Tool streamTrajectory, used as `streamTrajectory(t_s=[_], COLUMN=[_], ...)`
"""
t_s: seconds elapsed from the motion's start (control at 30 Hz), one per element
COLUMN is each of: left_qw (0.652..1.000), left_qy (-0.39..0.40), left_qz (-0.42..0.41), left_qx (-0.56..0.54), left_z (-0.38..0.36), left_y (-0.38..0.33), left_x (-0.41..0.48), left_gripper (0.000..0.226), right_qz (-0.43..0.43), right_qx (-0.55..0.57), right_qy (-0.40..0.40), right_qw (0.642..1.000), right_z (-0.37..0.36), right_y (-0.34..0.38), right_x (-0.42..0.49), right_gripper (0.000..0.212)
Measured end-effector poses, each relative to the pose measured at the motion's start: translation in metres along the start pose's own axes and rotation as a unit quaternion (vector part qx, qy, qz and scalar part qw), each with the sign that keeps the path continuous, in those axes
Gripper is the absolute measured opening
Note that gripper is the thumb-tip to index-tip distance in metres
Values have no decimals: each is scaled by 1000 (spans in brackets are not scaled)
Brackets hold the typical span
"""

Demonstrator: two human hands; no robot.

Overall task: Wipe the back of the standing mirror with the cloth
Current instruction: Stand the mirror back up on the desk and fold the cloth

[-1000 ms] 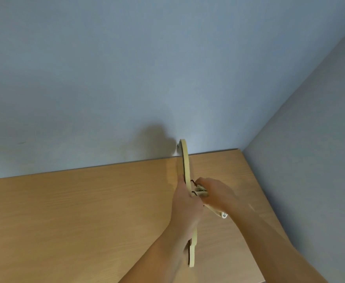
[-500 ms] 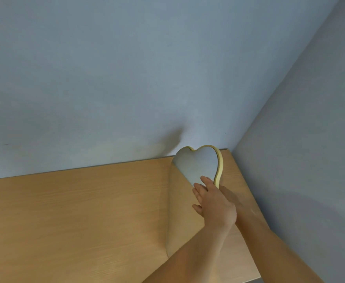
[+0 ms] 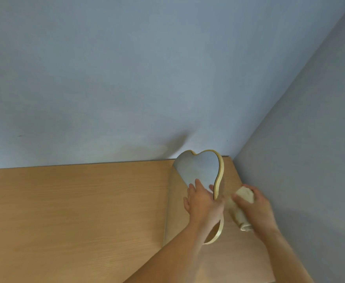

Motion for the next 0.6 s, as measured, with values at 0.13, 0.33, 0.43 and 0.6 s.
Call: streamTrajectory(t_s=[0.13, 0.33, 0.43, 0.6], left_qw=[982, 914, 908, 921], left_qy=[32, 99, 20, -97], left_qz=[-37, -66, -62, -26], left_qx=[-182, -389, -415, -376], left_z=[49, 141, 203, 294], left_y=[-6, -3, 23, 91], left_x=[-15, -39, -37, -20], left_gripper=[67, 28, 23, 24], right_qz=[49, 136, 118, 33], right_qx=[141, 229, 229, 180], right_qy=[-9, 137, 188, 256], right_qw=[989, 954, 948, 949], right_z=[17, -89, -170, -296], right_y=[44, 130, 147, 143], right_x=[-32, -87, -104, -120], right_gripper=[49, 36, 27, 18])
Point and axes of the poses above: each hand's wrist, its own x-axis towards the middle knuckle, its own z-axis out of the back of the hand, y = z × x, the point moved 4 cm from there along x, towards the middle knuckle, and after that the axes turned 2 degrees about -z, right-handed, at the moved point
